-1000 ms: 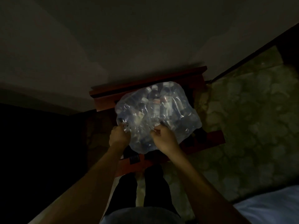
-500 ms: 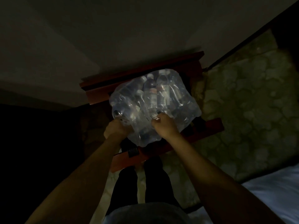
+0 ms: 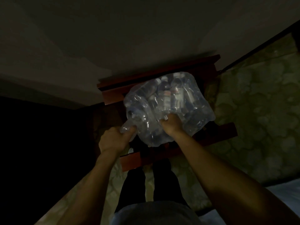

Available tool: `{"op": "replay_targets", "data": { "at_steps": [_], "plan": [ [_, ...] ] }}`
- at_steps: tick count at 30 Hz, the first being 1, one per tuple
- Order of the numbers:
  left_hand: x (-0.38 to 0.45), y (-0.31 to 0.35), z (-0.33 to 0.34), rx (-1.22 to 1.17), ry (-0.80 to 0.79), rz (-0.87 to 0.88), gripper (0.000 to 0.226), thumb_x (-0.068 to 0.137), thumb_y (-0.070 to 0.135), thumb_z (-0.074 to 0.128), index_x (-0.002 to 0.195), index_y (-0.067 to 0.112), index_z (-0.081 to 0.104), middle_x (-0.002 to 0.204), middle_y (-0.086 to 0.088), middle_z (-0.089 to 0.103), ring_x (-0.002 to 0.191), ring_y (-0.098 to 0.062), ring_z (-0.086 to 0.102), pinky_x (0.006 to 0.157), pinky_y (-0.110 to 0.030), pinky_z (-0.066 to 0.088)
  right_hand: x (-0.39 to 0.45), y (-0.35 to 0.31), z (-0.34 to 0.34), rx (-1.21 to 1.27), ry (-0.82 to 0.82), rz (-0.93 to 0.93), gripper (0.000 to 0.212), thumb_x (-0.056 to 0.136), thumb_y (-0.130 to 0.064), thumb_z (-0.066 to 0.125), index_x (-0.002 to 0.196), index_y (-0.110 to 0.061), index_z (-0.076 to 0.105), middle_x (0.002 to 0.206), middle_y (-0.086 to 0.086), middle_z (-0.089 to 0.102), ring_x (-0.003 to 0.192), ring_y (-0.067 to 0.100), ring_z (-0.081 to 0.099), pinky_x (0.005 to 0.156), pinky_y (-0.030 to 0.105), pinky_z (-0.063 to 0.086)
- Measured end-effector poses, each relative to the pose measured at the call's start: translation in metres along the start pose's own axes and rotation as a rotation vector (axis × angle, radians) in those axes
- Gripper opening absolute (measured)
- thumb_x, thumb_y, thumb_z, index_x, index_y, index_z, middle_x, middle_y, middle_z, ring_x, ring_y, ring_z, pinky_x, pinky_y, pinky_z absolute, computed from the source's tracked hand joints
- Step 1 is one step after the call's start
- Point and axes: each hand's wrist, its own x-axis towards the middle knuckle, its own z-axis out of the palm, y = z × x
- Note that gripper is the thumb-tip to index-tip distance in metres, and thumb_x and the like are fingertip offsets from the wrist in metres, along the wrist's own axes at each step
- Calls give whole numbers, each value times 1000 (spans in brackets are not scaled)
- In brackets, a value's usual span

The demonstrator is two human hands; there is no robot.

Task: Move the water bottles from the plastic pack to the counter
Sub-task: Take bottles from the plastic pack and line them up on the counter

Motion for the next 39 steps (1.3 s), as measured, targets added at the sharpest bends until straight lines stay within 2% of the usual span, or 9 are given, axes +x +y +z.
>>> {"op": "replay_targets", "data": {
  "at_steps": [6,9,14,19,21,27,32,35,39],
  "plan": [
    [-28,-5,-23,-69,46,-26,60,81,71,50,93,17,73,88,-10,69,79,-26,63,68,-29,49,9,9,10,27,19,102,21,94,-26,51,97,-11,65,100,13,68,93,30,64,77,33,49],
    [-39,3,-35,-97,124,-57,57,82,67,55,92,13,72,95,-17,69,91,-35,65,81,-40,55,17,13,17,137,64,155,32,95,-25,53,117,-4,62,117,19,65,106,36,61,86,36,48],
    [-66,0,-60,-4,168,-59,73,71,81,48,94,16,72,92,-16,66,91,-37,64,74,-35,50,23,16,25,299,153,200,35,89,-25,63,121,-11,58,120,13,65,110,35,61,94,42,50],
    [-87,-2,-75,-139,186,-36,71,53,83,32,70,21,62,78,-7,65,76,-32,63,77,-44,56,31,18,28,526,204,304,32,93,-27,59,120,-9,55,123,14,62,101,30,60,88,38,51],
    [-86,2,-75,-196,182,-50,69,52,83,33,69,23,60,79,-3,65,78,-31,63,78,-43,56,37,16,26,690,246,387,47,95,-33,56,128,0,49,127,19,60,110,35,61,96,44,51],
    [-85,10,-61,-217,156,27,69,54,86,32,68,29,66,66,1,64,69,-23,62,60,-30,41,38,13,22,1111,199,415,68,87,-56,60,137,-14,41,118,12,63,101,29,68,91,48,55],
    [-87,5,-48,-211,134,-5,83,49,94,34,82,26,70,85,-4,70,82,-28,66,78,-42,55,47,11,12,1250,182,431,43,84,-36,74,113,-12,53,108,10,65,89,20,68,68,31,59],
    [-85,6,-47,-214,112,-25,87,47,96,33,84,27,71,84,-4,71,80,-27,68,80,-44,56,52,16,9,1112,177,427,28,78,-31,79,88,-13,60,104,11,70,85,18,68,75,33,59],
    [-79,3,-45,-163,83,-23,84,54,91,33,87,25,72,85,-4,69,82,-26,66,79,-41,56,45,17,9,1135,121,389,23,79,-28,78,86,-14,62,101,8,68,86,15,66,67,26,56]
  ]
}}
